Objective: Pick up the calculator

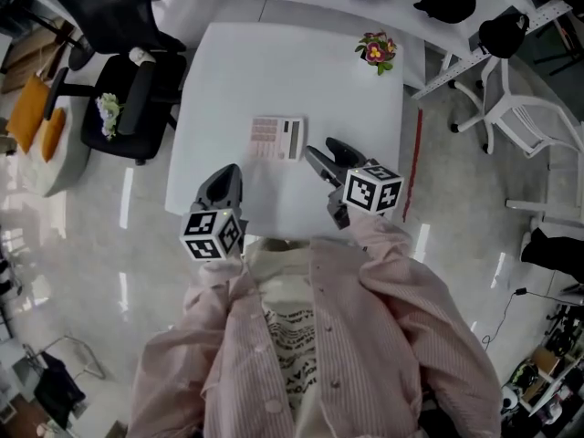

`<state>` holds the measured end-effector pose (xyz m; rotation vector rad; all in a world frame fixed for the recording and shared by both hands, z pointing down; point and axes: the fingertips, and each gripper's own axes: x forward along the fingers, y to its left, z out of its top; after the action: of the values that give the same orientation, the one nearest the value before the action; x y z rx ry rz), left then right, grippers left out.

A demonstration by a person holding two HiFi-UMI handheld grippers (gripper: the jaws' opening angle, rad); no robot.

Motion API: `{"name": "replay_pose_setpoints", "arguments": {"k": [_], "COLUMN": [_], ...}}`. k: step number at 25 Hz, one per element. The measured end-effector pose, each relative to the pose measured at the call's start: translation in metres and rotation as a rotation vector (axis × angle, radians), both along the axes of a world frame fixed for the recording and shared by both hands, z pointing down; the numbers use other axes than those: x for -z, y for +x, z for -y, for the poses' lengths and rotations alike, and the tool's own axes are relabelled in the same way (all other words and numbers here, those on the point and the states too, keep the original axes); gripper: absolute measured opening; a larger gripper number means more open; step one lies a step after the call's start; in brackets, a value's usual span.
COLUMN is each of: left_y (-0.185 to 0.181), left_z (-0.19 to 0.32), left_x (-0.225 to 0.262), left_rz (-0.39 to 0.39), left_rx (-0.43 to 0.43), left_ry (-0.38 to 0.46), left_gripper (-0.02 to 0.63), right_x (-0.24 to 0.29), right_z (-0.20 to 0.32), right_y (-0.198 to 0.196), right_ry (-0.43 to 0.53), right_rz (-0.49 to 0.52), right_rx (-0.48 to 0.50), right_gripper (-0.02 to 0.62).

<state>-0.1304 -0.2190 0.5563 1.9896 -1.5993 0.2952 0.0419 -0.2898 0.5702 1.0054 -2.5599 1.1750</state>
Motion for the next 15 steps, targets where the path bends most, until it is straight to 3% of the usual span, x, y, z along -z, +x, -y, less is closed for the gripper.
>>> {"name": "replay_pose_setpoints", "arguments": {"k": [8, 15], "left_y": [-0.010, -0.014], "left_z": [-0.003, 0.007], "left_x": [-0.042, -0.062], "left_rz": [-0.002, -0.004], "left_rx": [0.036, 0.056], "left_ry": [-0.098, -0.131], "left_gripper": [0.000, 0.001], "right_x": [-0.055, -0.092], "right_z": [0.005, 0.010], "right_y": [-0.024, -0.036], "right_ry": [-0.140, -0.241], "right_rz": [-0.032, -0.077], "right_rx": [0.077, 0.122], "right_gripper": [0.241, 0.241]}}
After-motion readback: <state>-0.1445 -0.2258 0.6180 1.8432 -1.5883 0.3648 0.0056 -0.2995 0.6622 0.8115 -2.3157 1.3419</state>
